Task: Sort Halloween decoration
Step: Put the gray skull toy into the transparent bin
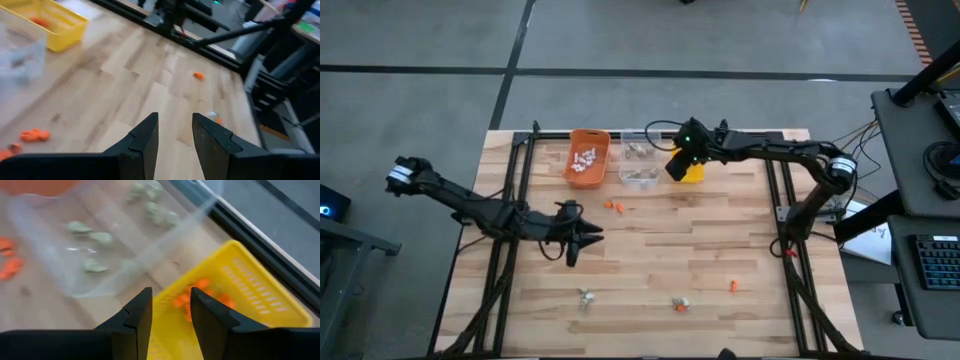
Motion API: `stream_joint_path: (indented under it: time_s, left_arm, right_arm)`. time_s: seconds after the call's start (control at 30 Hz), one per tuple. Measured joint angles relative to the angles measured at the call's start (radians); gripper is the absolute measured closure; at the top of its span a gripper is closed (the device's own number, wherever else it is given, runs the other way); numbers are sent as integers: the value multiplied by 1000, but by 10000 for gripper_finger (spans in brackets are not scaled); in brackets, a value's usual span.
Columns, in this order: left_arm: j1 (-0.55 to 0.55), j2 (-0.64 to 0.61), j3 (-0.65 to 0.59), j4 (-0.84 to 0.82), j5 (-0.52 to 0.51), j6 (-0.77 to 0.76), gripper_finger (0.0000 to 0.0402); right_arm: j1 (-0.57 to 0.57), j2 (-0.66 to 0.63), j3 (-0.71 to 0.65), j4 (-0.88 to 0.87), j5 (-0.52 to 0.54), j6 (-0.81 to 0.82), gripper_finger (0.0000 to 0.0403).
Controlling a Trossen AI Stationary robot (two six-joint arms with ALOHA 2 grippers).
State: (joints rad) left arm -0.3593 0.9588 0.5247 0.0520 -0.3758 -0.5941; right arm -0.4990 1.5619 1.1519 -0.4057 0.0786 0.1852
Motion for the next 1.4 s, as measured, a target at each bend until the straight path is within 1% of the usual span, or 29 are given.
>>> stream_joint_path:
  time_s: [0.13,0.33,0.53,0.7,0.83,1.03,1.2,1.4]
  left_arm:
    - [-58,1,0,-1,-29,-35,303]
    - [-105,1,0,-7,-20,-33,306]
    - [-126,7,0,-34,182,1,306]
    - [-131,14,0,-40,260,-4,306]
    - [-132,28,0,-76,310,-41,306]
    - [-151,88,0,-138,313,-59,306]
    - [-211,164,9,-164,313,-62,307]
    - [-276,260,52,-259,285,-110,310]
  right_arm:
    - [64,-32,0,1,1,11,292]
    - [171,-49,0,42,2,21,303]
    - [286,-50,0,50,1,6,312]
    - [359,-50,0,52,1,-3,314]
    - [390,-50,-1,56,1,-15,312]
    - [397,-50,-1,79,1,-19,317]
    - [398,-50,-1,80,1,-1,313]
    - [411,-36,-3,82,0,25,317]
